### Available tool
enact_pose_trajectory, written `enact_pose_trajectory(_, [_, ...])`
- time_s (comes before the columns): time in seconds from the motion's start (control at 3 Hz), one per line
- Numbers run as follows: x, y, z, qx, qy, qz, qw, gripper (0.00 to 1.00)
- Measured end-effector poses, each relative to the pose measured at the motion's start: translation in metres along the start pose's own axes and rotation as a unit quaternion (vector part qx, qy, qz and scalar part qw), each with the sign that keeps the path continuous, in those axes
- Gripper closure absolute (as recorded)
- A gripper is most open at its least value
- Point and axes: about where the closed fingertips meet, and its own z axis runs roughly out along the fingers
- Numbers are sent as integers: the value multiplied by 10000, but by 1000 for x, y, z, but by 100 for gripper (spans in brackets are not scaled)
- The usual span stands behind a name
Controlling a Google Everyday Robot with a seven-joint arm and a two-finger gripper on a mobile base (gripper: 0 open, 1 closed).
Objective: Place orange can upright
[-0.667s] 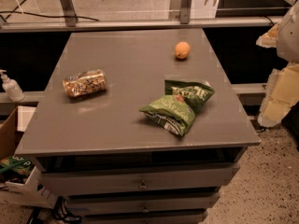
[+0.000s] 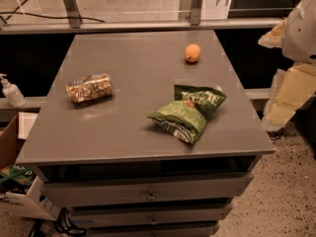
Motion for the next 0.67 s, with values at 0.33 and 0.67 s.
enact_pose_trajectory(0.33, [-56,8,7,-145,-547,-515,9971,0])
enact_pose_trajectory(0.67, [-119,21,17,-273,-1073,-1174,9869,0])
